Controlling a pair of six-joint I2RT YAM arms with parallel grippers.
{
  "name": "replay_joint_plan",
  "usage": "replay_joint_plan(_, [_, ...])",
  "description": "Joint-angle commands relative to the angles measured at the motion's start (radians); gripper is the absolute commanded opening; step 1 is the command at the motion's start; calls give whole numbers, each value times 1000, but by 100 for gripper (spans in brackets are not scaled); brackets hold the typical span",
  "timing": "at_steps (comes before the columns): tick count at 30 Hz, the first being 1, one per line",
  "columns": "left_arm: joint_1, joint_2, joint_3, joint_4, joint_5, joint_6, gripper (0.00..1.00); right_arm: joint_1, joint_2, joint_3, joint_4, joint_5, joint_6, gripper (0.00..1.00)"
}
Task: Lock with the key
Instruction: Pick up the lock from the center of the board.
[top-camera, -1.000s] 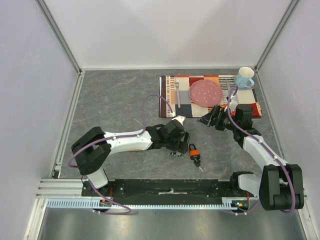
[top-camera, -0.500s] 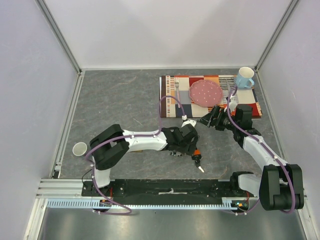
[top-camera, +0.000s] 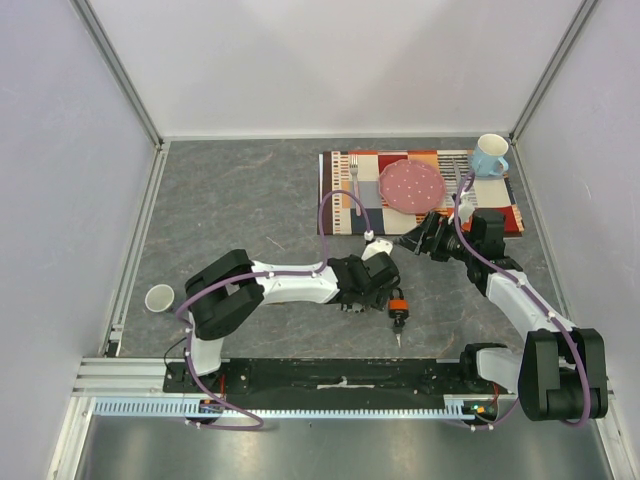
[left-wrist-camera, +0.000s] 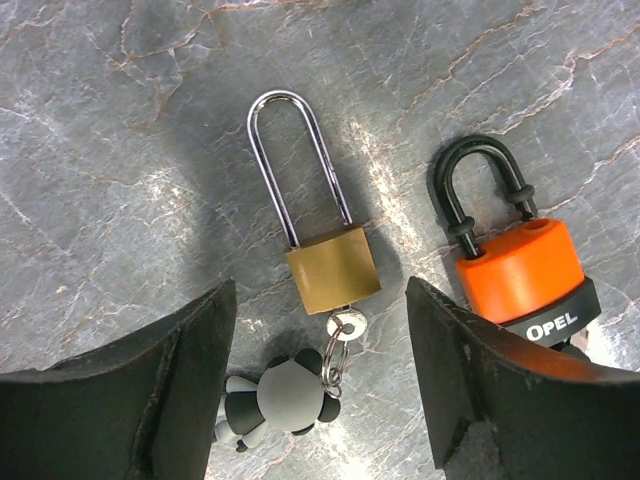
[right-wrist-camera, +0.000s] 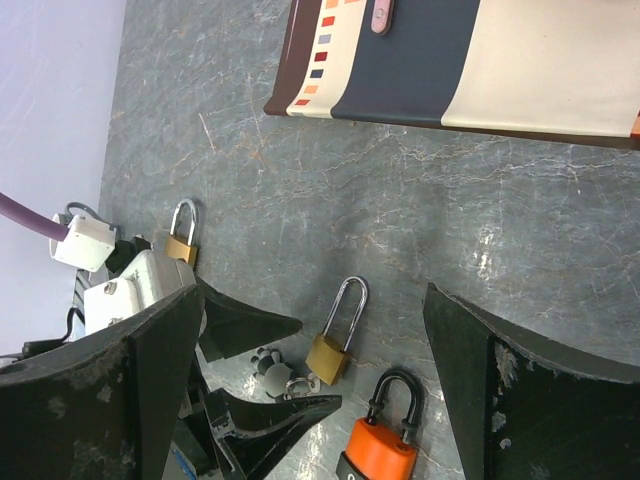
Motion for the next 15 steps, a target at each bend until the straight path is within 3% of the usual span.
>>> replay_joint_plan(1, [-2, 4, 3, -5, -48, -13, 70, -3, -14, 21, 3, -9, -7, 98])
replay_joint_plan(15, [-2, 100, 83, -48, -10, -2, 58, -3, -16, 20, 3, -9, -12, 98])
